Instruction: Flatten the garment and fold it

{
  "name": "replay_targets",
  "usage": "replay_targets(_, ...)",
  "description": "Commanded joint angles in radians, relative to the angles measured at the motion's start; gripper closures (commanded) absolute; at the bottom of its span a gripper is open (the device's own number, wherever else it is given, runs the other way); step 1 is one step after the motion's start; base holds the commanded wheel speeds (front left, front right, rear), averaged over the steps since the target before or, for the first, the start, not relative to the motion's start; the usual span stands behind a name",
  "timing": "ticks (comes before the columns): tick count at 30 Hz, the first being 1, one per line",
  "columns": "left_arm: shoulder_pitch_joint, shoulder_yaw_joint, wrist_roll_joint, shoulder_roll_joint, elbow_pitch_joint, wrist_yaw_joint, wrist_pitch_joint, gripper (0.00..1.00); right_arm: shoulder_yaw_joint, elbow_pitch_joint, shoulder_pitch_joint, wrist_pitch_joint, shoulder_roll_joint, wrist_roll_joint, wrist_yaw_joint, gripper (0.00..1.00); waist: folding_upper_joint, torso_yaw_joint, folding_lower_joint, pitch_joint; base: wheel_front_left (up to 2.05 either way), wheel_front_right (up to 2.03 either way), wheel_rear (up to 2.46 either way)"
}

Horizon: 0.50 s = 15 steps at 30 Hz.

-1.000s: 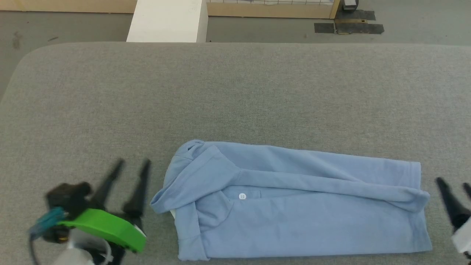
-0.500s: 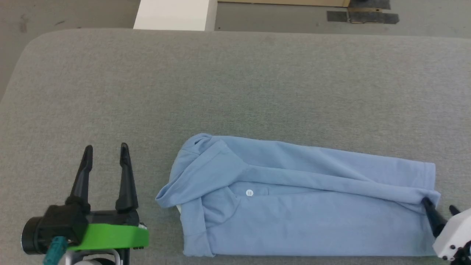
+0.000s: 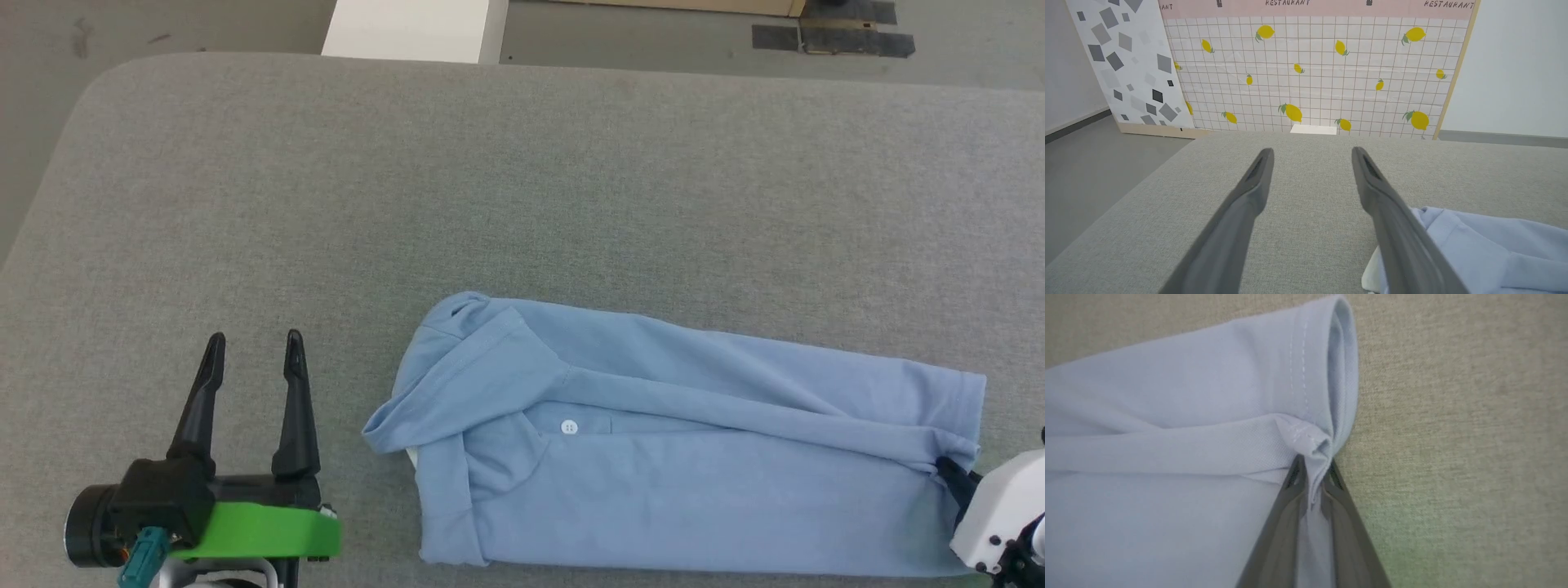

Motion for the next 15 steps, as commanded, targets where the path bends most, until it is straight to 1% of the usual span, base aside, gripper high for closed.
replay_targets(1, 0.017, 0.004, 0.011, -0.006, 0.003, -0.006, -0.005, 0.00, -0.016, 0.015, -0.014, -0.010, -0.010, -0.013, -0.002, 1.00, 0.0000, -0.004, 0.0001, -0.007, 0.00, 0.00, 0.00)
replay_targets(5, 0.020, 0.004, 0.010, -0.010, 0.011, -0.014, -0.005, 0.00, -0.080, 0.024, -0.036, -0.034, -0.052, -0.036, -0.002, 1.00, 0.0000, -0.011, 0.0001, -0.015, 0.00, 0.00, 0.00)
replay_targets(11, 0.020, -0.002, 0.010, -0.006, 0.024, -0.027, -0.005, 0.00, -0.188, 0.068, -0.060, -0.061, -0.153, -0.094, -0.002, 1.00, 0.0000, -0.022, 0.0001, -0.011, 0.00, 0.00, 0.00)
replay_targets(13, 0.019, -0.006, 0.009, -0.006, 0.030, -0.030, -0.005, 0.00, -0.199, 0.077, -0.069, -0.065, -0.179, -0.104, -0.002, 1.00, 0.0000, -0.025, 0.0001, -0.009, 0.00, 0.00, 0.00)
replay_targets(15, 0.019, -0.013, 0.008, -0.008, 0.037, -0.034, -0.005, 0.00, -0.185, 0.071, -0.076, -0.059, -0.194, -0.097, -0.002, 1.00, 0.0000, -0.029, 0.0001, -0.009, 0.00, 0.00, 0.00)
